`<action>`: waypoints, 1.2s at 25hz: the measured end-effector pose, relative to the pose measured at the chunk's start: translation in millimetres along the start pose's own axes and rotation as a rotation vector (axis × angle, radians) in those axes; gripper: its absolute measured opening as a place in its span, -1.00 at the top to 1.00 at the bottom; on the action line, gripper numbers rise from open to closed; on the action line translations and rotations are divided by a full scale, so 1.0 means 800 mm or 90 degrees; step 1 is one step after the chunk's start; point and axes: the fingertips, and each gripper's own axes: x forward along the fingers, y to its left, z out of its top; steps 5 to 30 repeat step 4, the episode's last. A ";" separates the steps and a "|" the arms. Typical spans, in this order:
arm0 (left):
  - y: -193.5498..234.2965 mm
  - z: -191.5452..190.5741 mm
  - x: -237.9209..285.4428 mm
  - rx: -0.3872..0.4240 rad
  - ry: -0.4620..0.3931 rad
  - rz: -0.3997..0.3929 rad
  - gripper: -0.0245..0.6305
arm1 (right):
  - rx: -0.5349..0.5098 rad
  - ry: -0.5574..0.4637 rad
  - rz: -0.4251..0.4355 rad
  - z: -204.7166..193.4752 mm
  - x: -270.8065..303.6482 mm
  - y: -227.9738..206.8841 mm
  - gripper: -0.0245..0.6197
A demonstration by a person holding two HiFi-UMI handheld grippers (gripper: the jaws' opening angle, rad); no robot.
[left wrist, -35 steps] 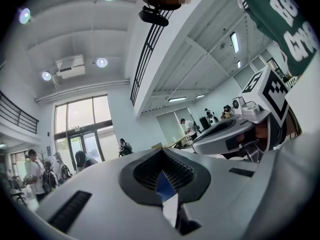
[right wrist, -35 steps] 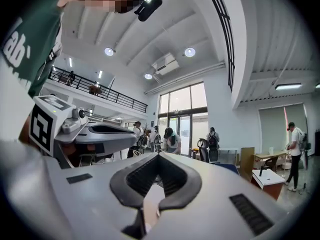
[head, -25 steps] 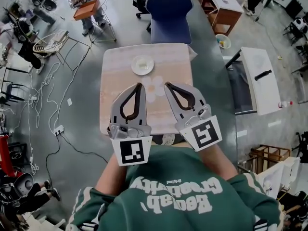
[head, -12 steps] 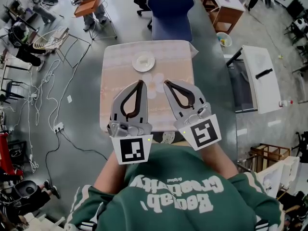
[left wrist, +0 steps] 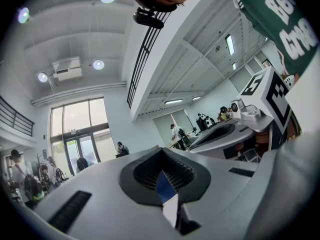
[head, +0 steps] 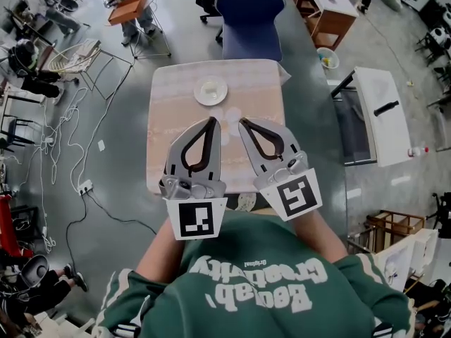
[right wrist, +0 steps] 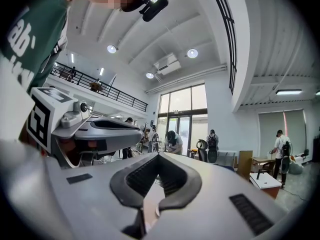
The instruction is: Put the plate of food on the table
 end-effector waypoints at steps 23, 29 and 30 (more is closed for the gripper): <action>0.004 0.002 0.002 -0.003 -0.007 -0.003 0.90 | 0.003 0.001 -0.001 0.002 0.004 0.002 0.88; 0.004 0.002 0.002 -0.003 -0.007 -0.003 0.90 | 0.003 0.001 -0.001 0.002 0.004 0.002 0.88; 0.004 0.002 0.002 -0.003 -0.007 -0.003 0.90 | 0.003 0.001 -0.001 0.002 0.004 0.002 0.88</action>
